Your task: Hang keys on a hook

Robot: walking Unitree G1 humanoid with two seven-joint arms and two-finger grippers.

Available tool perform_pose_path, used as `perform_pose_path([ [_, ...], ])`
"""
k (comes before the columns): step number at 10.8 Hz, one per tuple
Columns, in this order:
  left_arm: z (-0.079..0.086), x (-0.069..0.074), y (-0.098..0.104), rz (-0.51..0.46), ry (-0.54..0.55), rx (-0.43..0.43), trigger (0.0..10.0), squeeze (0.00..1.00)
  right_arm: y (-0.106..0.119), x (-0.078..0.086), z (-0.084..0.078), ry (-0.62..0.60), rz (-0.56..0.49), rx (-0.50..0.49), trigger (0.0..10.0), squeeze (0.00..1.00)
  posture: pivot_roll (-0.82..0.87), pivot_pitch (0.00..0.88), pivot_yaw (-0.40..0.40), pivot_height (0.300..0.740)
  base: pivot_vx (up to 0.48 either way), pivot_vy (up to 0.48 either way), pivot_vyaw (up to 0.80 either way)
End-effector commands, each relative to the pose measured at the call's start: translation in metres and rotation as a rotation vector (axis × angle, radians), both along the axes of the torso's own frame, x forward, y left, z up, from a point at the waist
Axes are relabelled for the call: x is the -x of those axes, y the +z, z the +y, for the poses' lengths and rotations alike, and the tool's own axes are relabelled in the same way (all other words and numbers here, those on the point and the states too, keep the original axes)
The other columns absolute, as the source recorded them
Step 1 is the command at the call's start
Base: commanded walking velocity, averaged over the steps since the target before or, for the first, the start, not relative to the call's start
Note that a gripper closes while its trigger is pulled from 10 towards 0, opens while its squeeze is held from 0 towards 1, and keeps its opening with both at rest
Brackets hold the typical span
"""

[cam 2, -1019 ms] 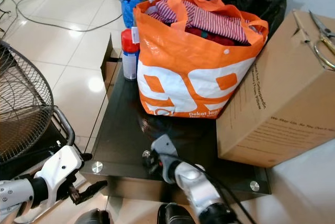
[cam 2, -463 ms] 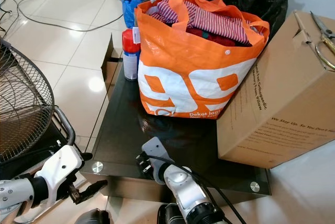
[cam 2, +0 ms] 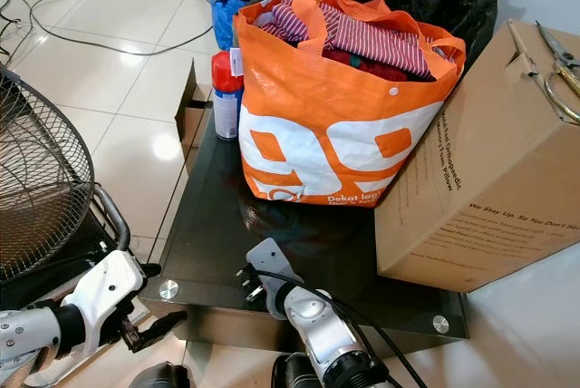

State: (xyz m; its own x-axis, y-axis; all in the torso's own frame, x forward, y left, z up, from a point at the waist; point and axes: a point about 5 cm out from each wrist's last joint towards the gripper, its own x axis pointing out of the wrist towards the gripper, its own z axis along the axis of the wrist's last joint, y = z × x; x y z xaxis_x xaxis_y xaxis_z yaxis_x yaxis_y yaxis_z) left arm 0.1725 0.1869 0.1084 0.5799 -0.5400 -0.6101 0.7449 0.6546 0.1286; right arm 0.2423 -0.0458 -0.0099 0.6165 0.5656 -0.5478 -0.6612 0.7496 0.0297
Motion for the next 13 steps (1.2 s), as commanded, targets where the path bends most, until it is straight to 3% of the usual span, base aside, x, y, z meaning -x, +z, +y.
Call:
perform_pose_path([
  [1, -0.003, 0.001, -0.003, 0.015, -0.005, 0.006, 10.0, 0.0, -0.001, 0.0, -0.006, -0.02, 0.012, -0.017, 0.0, 0.0, -0.01, 0.148, -0.116, 0.732, 0.0, 0.0, 0.0],
  [4, -0.004, 0.0, -0.002, 0.013, -0.007, 0.01, 10.0, 0.0, 0.014, -0.008, -0.009, 0.009, -0.046, -0.094, 0.0, 0.0, -0.02, 0.15, -0.115, 0.732, 0.0, 0.0, 0.0],
  [5, -0.004, 0.0, -0.002, 0.013, -0.007, 0.01, 10.0, 0.01, 0.015, -0.009, -0.012, 0.013, -0.05, -0.105, 10.0, 0.6, -0.02, 0.15, -0.116, 0.732, 0.0, 0.0, 0.0],
  [6, -0.005, 0.0, -0.002, 0.013, -0.007, 0.011, 10.0, 0.01, 0.011, -0.007, -0.016, 0.023, -0.041, -0.077, 10.0, 1.0, -0.02, 0.15, -0.115, 0.732, 0.0, 0.0, 0.0],
  [8, -0.005, 0.0, -0.002, 0.013, -0.008, 0.011, 10.0, 0.0, 0.005, -0.002, -0.017, 0.042, -0.016, -0.03, 10.0, 1.0, -0.02, 0.152, -0.115, 0.732, 0.0, 0.0, 0.0],
  [9, -0.004, 0.0, -0.002, 0.014, -0.008, 0.01, 10.0, 0.01, -0.003, 0.0, -0.017, 0.042, 0.005, 0.019, 10.0, 0.0, -0.02, 0.153, -0.115, 0.732, 0.0, 0.0, 0.0],
  [13, -0.003, 0.0, -0.002, 0.016, -0.01, 0.008, 10.0, 0.0, -0.015, 0.005, -0.013, 0.022, 0.067, 0.069, 10.0, 0.0, -0.02, 0.154, -0.113, 0.732, 0.0, 0.0, 0.0],
])
